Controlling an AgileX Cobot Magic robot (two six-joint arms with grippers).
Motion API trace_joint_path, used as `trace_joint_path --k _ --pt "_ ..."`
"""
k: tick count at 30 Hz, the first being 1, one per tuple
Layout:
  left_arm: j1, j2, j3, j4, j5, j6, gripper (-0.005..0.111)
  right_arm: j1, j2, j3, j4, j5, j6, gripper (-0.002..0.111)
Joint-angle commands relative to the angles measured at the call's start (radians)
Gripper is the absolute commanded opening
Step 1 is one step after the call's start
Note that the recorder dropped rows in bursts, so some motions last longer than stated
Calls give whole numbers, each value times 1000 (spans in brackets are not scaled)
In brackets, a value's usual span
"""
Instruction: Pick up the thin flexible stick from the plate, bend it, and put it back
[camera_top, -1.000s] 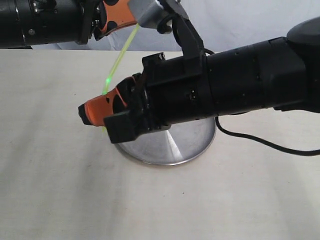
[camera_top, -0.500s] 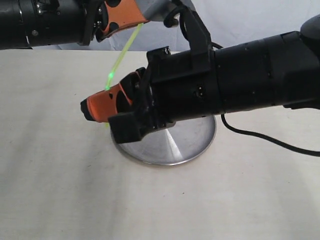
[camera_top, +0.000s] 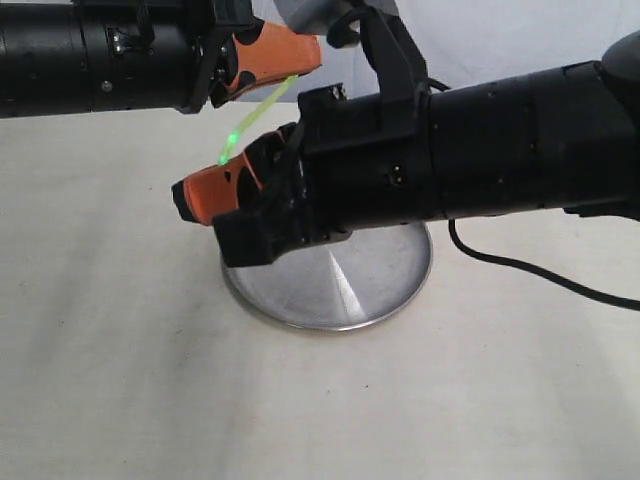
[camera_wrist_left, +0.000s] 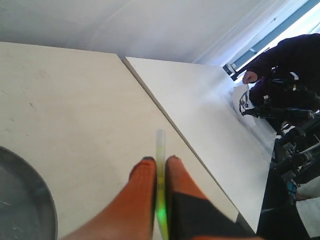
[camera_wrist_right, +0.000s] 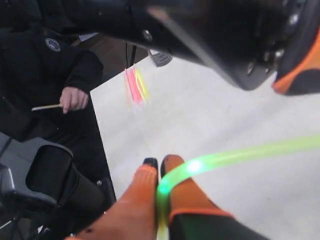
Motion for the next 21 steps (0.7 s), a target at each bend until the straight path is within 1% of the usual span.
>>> trace_joint_path --k 1,8,17,21 --pt "-4 9 0 19 -6 23 0 -1 -27 -4 89 -56 -16 -1" --pt "-4 9 0 19 3 44 0 -1 -27 -4 134 -100 -17 -1" --pt "-4 9 0 19 3 43 0 -1 -61 -4 136 -212 -17 -1" --pt "-4 9 0 19 4 43 0 -1 -62 -4 136 -233 -17 -1"
